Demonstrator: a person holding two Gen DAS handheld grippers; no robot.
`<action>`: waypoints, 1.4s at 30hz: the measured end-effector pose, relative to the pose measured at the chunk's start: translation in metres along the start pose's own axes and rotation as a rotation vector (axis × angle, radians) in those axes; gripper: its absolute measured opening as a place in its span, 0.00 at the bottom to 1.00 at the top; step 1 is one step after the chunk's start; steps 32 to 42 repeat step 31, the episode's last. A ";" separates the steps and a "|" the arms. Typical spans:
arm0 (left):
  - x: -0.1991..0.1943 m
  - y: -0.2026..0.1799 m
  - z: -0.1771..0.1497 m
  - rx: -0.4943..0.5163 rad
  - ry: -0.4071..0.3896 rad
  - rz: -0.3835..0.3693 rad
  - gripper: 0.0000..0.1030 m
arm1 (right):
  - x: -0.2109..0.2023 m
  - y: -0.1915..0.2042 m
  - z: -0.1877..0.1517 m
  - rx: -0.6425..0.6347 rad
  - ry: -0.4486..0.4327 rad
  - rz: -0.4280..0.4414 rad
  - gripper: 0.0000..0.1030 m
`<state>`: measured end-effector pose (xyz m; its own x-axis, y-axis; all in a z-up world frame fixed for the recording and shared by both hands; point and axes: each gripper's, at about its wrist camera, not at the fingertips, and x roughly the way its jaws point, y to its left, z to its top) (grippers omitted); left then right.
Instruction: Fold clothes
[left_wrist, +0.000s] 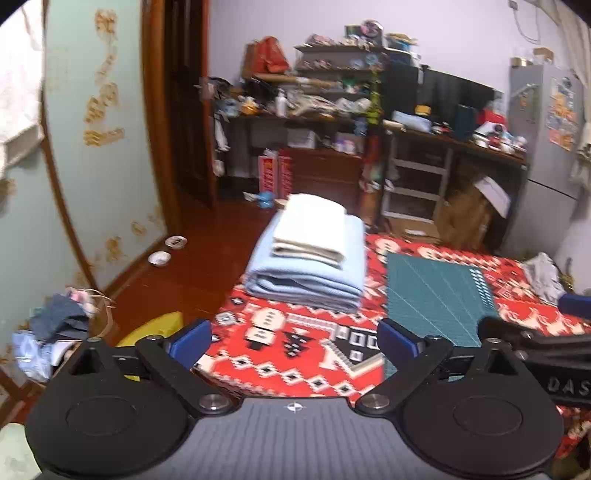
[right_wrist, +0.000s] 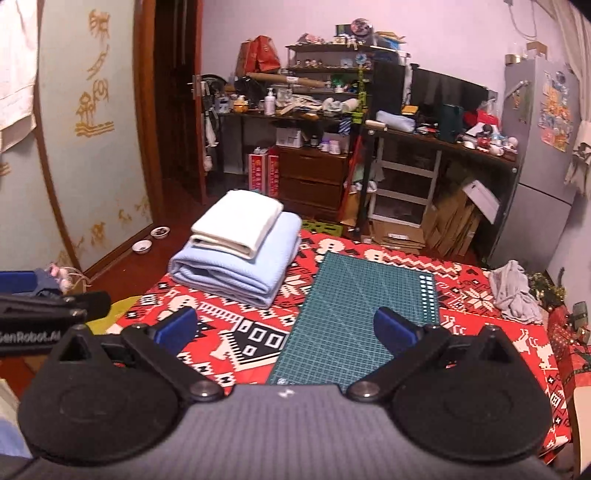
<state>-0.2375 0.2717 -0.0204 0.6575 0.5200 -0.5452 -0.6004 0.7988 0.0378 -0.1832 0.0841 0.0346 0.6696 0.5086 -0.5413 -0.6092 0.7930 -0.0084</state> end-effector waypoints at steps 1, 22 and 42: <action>-0.001 -0.001 0.000 -0.001 0.004 0.007 0.96 | -0.003 0.000 0.002 0.013 0.012 0.005 1.00; -0.008 -0.004 0.001 0.020 0.042 0.038 0.96 | -0.011 0.002 -0.001 0.018 0.056 0.020 1.00; -0.011 -0.007 0.000 0.027 0.037 0.043 0.95 | -0.009 0.000 -0.002 0.026 0.063 0.026 1.00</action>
